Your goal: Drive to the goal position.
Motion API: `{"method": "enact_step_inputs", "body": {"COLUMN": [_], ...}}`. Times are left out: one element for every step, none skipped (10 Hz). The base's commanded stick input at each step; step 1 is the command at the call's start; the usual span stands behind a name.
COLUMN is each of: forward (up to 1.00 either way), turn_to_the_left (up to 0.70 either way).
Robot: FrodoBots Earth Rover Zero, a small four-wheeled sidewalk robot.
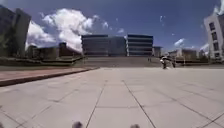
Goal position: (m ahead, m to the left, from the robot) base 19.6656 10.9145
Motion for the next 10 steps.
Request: {"method": "enact_step_inputs", "body": {"forward": [0.7,0.7,0.7,0.7,0.7,0.7,0.7,0.7,0.7,0.7], "turn_to_the_left": [0.0,0.0,0.0,0.0,0.0,0.0,0.0,0.0,0.0,0.0]}}
